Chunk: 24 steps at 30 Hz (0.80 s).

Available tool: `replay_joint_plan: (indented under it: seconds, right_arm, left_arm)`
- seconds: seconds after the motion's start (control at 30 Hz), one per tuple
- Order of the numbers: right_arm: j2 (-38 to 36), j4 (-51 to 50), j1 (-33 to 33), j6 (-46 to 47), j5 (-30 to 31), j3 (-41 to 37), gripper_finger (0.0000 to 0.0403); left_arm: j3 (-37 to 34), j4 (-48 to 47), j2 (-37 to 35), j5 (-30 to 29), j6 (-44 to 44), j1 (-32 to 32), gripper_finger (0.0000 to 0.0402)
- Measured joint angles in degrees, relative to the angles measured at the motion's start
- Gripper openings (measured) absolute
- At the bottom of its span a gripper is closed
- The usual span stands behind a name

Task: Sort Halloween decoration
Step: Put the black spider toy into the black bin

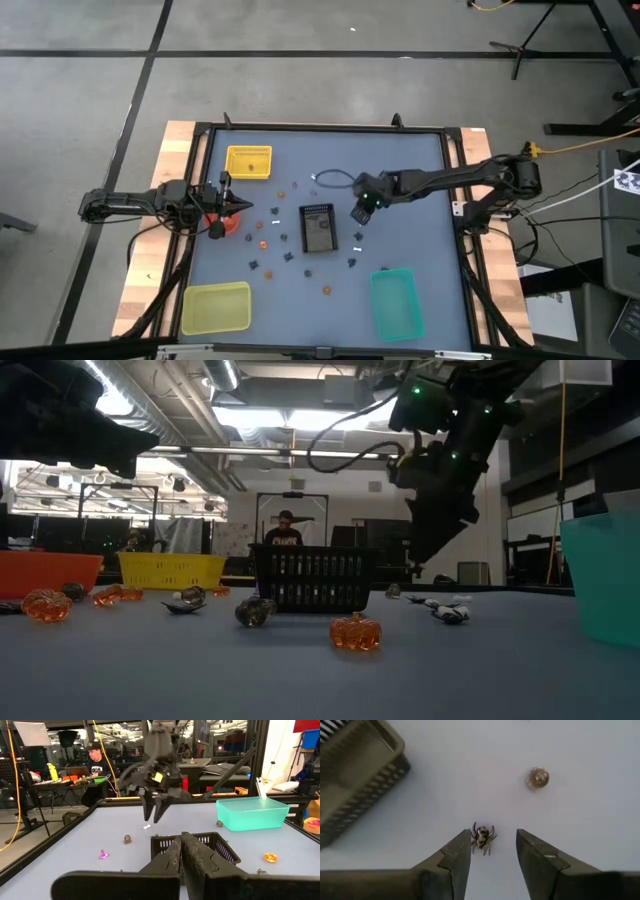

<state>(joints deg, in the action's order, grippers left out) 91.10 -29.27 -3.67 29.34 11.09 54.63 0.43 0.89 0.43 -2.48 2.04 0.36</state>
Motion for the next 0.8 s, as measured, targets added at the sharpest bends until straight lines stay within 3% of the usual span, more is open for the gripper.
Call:
replay_joint_plan:
  seconds: [0.17, 0.8]
  right_arm:
    - [1.51, 1.41, 2.39, 4.8, 4.46, 0.0, 0.0154]
    - [7.96, 3.25, 2.57, 5.14, 3.92, 0.04, 0.0154]
  left_arm:
    - [0.0, 0.01, 0.0, 0.0, -0.02, 0.0, 0.0]
    - [0.0, 0.02, -0.02, 0.0, -0.02, 0.0, 0.0]
